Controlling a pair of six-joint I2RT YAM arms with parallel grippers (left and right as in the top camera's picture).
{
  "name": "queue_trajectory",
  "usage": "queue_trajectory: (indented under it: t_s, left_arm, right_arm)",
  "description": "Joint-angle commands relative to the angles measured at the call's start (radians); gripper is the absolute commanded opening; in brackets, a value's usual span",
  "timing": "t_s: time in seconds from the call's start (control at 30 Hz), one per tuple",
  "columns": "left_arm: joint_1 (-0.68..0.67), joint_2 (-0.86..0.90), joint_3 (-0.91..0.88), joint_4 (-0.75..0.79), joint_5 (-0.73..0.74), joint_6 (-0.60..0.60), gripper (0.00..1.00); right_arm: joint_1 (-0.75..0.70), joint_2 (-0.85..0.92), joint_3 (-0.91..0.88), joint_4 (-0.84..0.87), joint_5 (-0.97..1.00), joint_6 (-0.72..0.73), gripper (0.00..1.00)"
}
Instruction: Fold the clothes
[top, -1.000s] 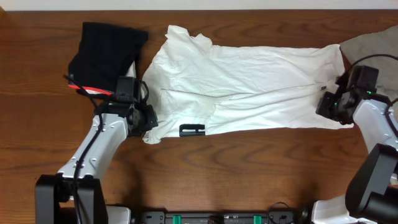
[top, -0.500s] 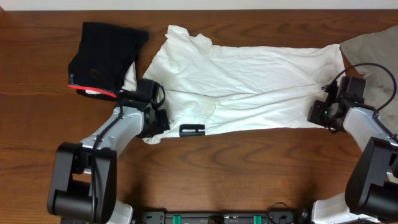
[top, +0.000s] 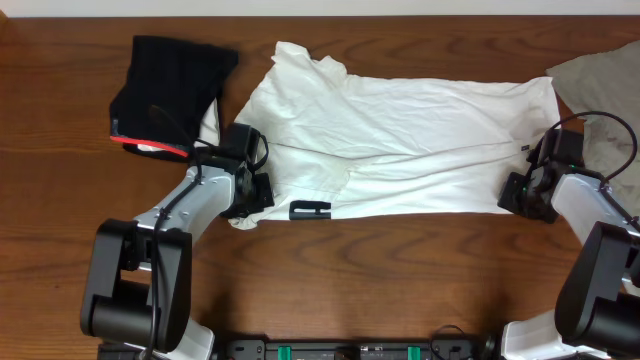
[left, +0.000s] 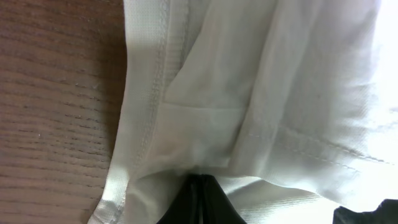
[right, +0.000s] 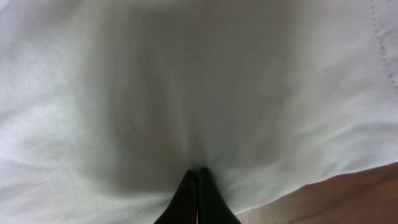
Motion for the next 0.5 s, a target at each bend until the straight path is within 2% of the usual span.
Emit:
queue_trajectory:
  t_s: [0.0, 0.47]
  left_arm:
    - [0.005, 0.056, -0.018, -0.016, -0.079, -0.008, 0.06]
    - [0.005, 0.047, -0.018, -0.11, -0.079, -0.03, 0.06]
  right_arm:
    - [-0.015, 0.011, -0.01, -0.015, 0.079, 0.022, 0.01]
    - [-0.015, 0.011, -0.007, -0.037, 0.035, 0.021, 0.01]
